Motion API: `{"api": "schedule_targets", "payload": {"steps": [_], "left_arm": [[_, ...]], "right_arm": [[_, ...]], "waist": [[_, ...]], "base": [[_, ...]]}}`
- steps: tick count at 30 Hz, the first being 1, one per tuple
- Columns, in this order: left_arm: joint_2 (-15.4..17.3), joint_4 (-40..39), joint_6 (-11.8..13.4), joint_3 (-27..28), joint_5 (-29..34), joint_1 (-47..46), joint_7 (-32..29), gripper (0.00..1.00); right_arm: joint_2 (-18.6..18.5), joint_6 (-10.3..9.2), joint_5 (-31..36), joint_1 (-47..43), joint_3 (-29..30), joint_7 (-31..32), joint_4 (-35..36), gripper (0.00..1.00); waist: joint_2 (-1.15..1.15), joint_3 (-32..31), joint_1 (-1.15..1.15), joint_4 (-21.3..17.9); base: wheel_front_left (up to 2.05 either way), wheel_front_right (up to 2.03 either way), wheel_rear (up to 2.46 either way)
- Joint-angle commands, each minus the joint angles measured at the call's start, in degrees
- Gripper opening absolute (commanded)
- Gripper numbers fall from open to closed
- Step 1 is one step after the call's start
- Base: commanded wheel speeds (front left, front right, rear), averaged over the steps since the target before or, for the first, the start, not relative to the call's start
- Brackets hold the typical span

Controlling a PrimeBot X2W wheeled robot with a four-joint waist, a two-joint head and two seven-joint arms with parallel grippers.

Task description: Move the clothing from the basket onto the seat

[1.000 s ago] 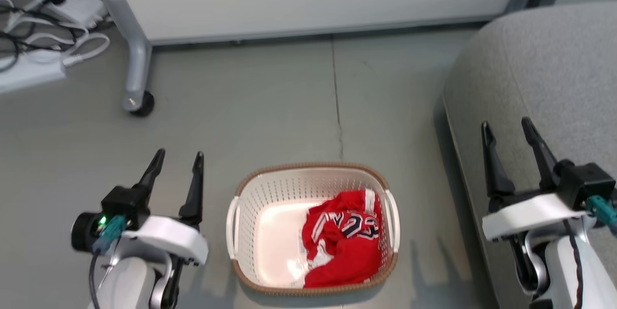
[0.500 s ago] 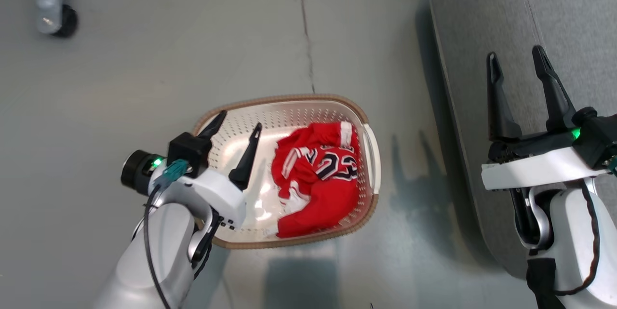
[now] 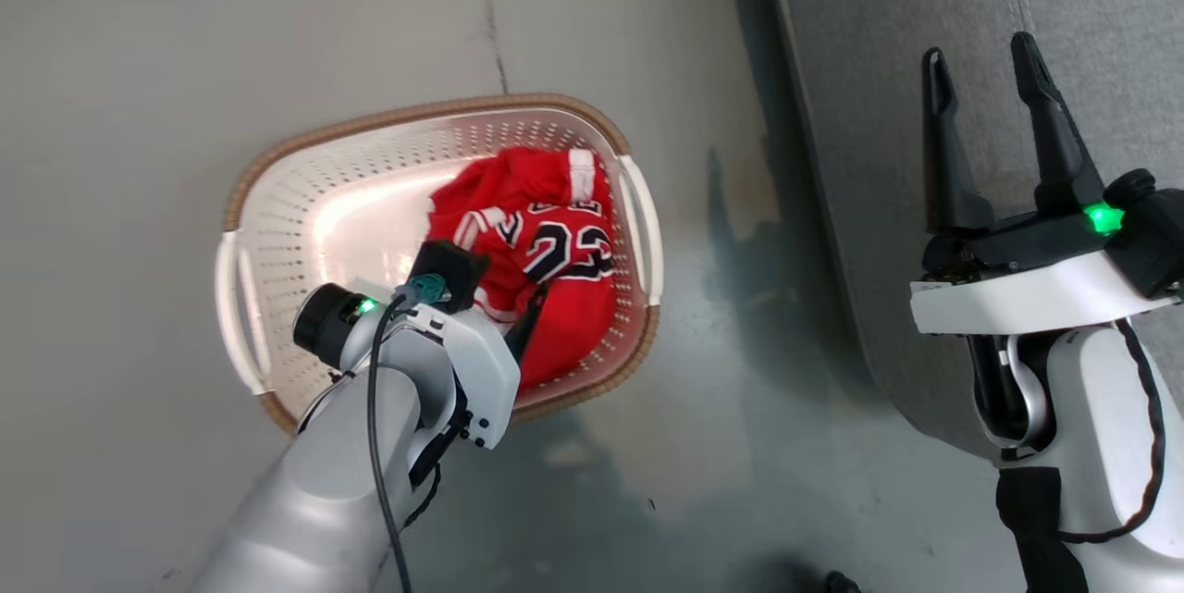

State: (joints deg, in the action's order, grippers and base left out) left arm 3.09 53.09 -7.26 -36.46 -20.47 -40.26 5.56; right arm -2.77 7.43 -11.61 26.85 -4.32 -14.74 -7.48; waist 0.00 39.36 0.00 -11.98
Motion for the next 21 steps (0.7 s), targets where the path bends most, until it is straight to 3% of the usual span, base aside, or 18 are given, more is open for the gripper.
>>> {"api": "schedule_targets", "payload": {"steps": [1,7,17,18,19,21], "left_arm": [[0.28,0.43,-0.25,-0.69,-1.19,-1.04,-0.94,1.0],[0.9,2.63,-0.25,-7.18,-7.24,-3.99,-5.92,1.0],[3.15,9.65,-0.27,-10.07,-10.85,-7.61,-8.3,1.0],[3.17,10.14,-0.27,-10.35,-11.14,-7.99,-8.59,0.68],[3.15,10.51,-0.27,-10.53,-11.57,-8.43,-8.77,0.0],[3.1,11.36,-0.26,-11.2,-11.69,-9.06,-8.93,0.0]], "right_arm": [[-0.24,0.11,-0.87,0.76,-0.22,-0.64,-0.07,1.0],[-0.2,0.11,-3.52,2.02,-2.53,-0.57,0.58,1.0],[-0.21,0.11,-5.52,1.66,-3.21,-0.58,2.08,1.0],[-0.22,0.11,-5.48,1.68,-3.11,-0.57,2.17,1.0],[-0.22,0.11,-5.4,1.72,-3.0,-0.58,2.23,1.0],[-0.22,0.11,-5.12,1.89,-2.86,-0.58,2.32,1.0]], "waist": [[0.0,2.01,0.0,-2.02],[0.0,5.72,0.0,-4.89],[0.0,8.48,0.0,-7.48],[0.0,8.58,0.0,-7.52],[0.0,8.7,0.0,-7.52],[0.0,8.75,0.0,-7.44]], "base": [[0.0,0.0,0.0],[0.0,0.0,0.0],[0.0,0.0,0.0],[0.0,0.0,0.0],[0.0,0.0,0.0],[0.0,0.0,0.0]]}}
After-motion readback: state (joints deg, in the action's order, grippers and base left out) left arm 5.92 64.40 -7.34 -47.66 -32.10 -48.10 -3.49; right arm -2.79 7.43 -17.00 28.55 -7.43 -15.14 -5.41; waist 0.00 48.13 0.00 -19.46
